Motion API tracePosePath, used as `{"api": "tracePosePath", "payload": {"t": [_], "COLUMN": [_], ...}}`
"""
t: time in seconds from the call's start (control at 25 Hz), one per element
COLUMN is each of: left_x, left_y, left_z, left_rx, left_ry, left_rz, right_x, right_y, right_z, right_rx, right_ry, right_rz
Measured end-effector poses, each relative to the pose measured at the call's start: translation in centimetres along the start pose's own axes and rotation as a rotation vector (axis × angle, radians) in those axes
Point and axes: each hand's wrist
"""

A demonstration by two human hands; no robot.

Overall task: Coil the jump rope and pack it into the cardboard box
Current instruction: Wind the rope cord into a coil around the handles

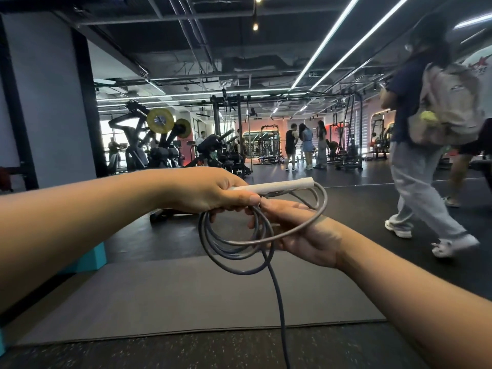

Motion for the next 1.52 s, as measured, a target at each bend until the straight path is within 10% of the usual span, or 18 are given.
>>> {"api": "tracePosePath", "payload": {"t": [0.52, 1.2, 1.52], "left_x": [4.4, 7.3, 1.3], "left_y": [-1.8, -2.3, 0.9], "left_z": [-2.5, -0.7, 2.7], "left_rx": [-0.135, -0.504, -0.553], "left_ry": [0.182, -0.356, -1.319], "left_rz": [-0.164, -0.290, -0.313], "right_x": [2.2, 1.9, -0.3], "right_y": [-0.8, -1.3, 2.0], "right_z": [-3.5, -4.9, -0.4], "right_rx": [-0.083, -0.213, -0.189], "right_ry": [-0.512, -0.557, -0.244], "right_rz": [-0.035, -0.178, -0.130]}}
Point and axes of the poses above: each hand's wrist, its own y-axis towards the middle knuckle, its own z-axis out of the palm, x = y × z, and after that the axes turned 13 degrees about -z, right-handed
